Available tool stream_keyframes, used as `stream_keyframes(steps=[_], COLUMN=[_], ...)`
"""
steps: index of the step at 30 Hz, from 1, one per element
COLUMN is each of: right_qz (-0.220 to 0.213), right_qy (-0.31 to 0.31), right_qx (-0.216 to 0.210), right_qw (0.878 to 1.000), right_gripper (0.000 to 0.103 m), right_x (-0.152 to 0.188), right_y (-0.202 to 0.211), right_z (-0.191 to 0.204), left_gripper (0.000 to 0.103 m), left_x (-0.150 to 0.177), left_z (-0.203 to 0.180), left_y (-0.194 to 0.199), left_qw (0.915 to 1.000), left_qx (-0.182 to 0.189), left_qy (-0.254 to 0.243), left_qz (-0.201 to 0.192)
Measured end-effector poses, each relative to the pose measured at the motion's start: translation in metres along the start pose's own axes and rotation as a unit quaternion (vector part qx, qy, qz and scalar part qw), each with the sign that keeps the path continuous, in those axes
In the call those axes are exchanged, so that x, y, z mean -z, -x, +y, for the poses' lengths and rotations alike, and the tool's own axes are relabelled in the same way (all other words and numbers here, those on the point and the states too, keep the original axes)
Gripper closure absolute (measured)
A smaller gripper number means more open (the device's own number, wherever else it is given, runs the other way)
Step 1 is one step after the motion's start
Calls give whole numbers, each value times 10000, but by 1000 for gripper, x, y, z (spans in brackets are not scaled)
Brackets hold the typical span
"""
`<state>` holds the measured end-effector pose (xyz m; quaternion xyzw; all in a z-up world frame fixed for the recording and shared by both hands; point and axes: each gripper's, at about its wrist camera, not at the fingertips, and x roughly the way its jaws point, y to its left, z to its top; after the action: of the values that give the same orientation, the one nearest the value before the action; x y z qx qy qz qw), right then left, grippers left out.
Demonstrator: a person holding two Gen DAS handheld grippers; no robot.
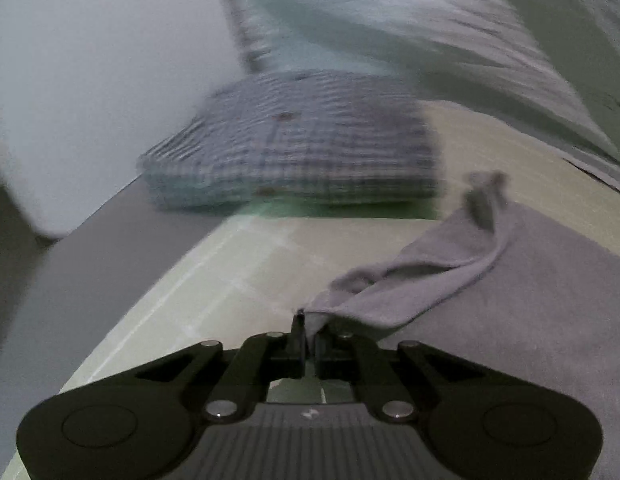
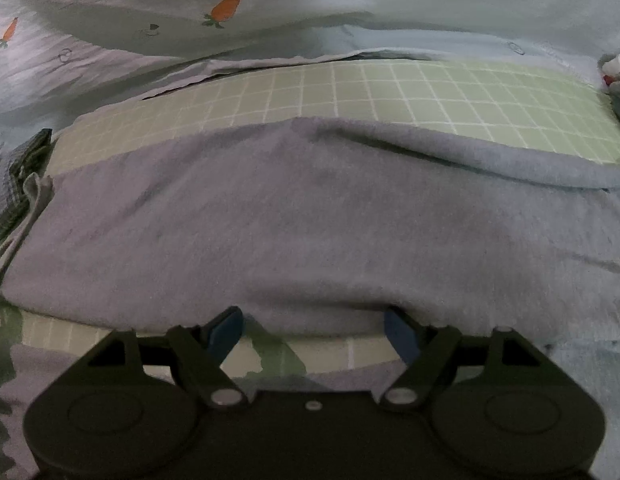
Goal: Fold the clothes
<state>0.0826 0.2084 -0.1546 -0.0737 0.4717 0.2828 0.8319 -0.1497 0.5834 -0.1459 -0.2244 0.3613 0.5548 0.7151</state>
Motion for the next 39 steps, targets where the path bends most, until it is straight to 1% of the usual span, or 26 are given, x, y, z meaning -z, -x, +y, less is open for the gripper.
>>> stream_keyframes(steps=[1,2,4,5,7,8,10,11,12,13,16,19,23,24,25,26,28,29,31,34,36,37,39], right_qz=[9,18,17,8,-33,-83,-212,-276,-340,-383,-430,-396,-301,-282,-263,-244,-205,-186,-185,-224,-227,-221,-223], right_qy=[10,20,28,30,33,38,43,36,29,14,-65,-90,-64,-79,-95,-110,-141,-156,-154,-103,-76,-78,-101], right_qx=[-19,-38,-53,-57,-67,-74,-91,-97,-102,-116,-192,-227,-208,-193,-177,-162,-132,-117,-88,-81,-100,-103,-109], right_qw=[10000,10000,10000,10000,10000,9999,9997,9996,9994,9992,9989,9989,9993,9994,9995,9995,9996,9996,9997,9997,9997,9997,9996], right_gripper=[24,24,24,23,20,19,13,11,7,6,5,5,4,4,4,4,4,4,4,4,4,4,4], right_x=[0,0,0,1,1,2,5,9,12,16,34,53,81,86,90,95,104,108,115,122,125,125,124], right_y=[1,1,2,3,8,12,22,28,34,40,55,65,78,80,82,84,88,90,95,102,105,105,106], right_z=[0,0,0,1,1,1,1,1,1,0,-4,-4,-4,-5,-6,-7,-8,-9,-8,-4,-3,-5,-7], left_gripper=[93,91,68,62,44,40,29,28,27,26,22,21,19,20,24,32,92,100,99,100,100,100,100], left_x=[-1,-3,-4,-4,-1,3,15,24,33,43,75,107,137,145,153,158,163,163,162,158,152,149,142], left_z=[11,19,35,39,44,46,49,53,58,63,77,88,96,98,100,101,97,95,92,93,104,113,136], left_y=[-2,-1,3,9,24,31,49,58,65,72,89,100,110,113,115,118,120,121,121,122,120,117,112], left_qw=[9998,9993,9979,9975,9976,9979,9982,9980,9976,9972,9953,9932,9927,9925,9924,9923,9921,9921,9929,9953,9965,9971,9981], left_qx=[58,128,260,315,442,492,558,610,673,737,892,958,958,958,958,961,963,951,910,506,187,52,-200], left_qy=[193,333,589,625,533,428,235,167,124,97,-3,-203,-322,-352,-382,-422,-545,-581,-522,-656,-670,-591,-271], left_qz=[59,79,100,75,26,9,-10,1,39,109,383,625,658,667,675,663,588,576,563,509,474,477,512])
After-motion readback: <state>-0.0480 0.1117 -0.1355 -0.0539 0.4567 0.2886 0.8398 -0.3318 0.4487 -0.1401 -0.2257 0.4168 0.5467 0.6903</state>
